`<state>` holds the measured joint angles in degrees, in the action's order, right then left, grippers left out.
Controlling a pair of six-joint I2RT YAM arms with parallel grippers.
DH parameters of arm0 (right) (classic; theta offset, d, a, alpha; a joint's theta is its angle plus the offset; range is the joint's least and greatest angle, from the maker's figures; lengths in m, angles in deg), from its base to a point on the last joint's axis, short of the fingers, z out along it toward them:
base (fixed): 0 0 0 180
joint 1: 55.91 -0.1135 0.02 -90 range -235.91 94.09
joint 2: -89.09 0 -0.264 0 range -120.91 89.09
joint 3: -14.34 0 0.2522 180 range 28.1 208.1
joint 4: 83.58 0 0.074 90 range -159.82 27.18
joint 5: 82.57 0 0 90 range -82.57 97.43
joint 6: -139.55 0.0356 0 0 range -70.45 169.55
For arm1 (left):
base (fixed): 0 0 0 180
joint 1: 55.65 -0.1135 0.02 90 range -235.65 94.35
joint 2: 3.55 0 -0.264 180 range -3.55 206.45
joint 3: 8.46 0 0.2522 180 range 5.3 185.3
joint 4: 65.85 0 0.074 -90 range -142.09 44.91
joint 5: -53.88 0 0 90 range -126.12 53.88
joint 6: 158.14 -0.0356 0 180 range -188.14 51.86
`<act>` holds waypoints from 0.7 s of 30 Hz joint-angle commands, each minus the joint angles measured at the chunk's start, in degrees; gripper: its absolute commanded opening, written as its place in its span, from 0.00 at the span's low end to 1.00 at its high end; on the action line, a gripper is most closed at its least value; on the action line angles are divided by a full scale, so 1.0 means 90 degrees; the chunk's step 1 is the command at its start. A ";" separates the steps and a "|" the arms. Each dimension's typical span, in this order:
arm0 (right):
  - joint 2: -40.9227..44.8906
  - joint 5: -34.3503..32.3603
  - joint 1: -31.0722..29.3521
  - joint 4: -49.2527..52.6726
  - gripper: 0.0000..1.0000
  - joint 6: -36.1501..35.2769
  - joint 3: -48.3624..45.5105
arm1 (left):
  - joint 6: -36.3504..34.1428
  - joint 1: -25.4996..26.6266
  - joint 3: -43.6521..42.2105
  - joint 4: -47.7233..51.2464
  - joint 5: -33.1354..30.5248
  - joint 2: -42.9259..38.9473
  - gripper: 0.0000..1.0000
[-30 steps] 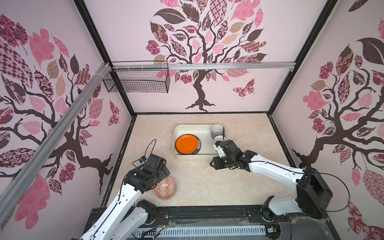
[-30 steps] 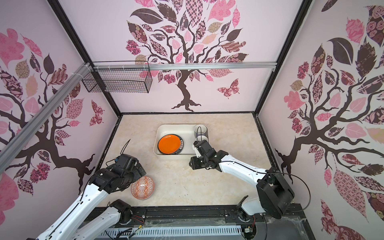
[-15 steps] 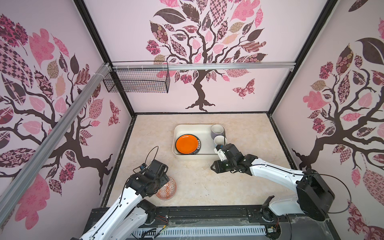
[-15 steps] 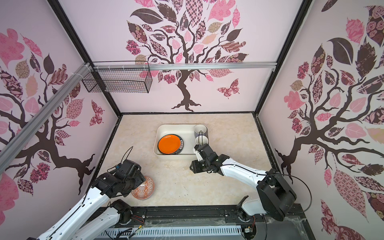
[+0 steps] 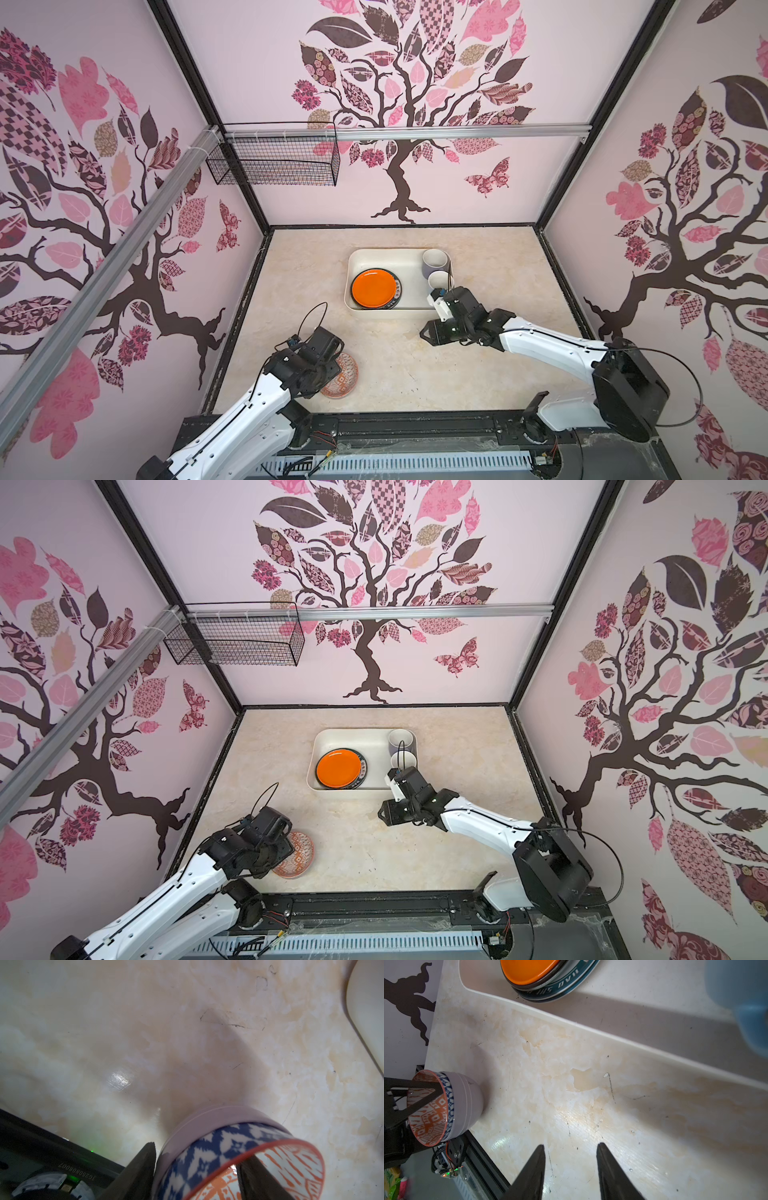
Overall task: Place the mixed dishes into the plastic bin
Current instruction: 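Grip the orange-patterned bowl's rim with the left gripper while the right gripper approaches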
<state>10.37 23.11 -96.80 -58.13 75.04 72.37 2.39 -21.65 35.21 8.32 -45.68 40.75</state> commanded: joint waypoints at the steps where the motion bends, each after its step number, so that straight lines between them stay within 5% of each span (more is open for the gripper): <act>1: -0.0043 0.0009 -0.0002 0.0053 0.44 -0.0059 -0.0056 | -0.0009 0.0084 -0.0092 -0.0710 0.0207 0.0154 0.60; 21: 0.0637 -0.0349 -0.0004 0.0796 0.44 0.0050 -0.0202 | -0.0534 0.1602 0.1339 -0.2723 -0.0241 0.3206 0.57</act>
<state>13.60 21.29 -96.80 -53.59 75.19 70.01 -0.50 -7.51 44.28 -11.77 -47.02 68.51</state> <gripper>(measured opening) 0.443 0.571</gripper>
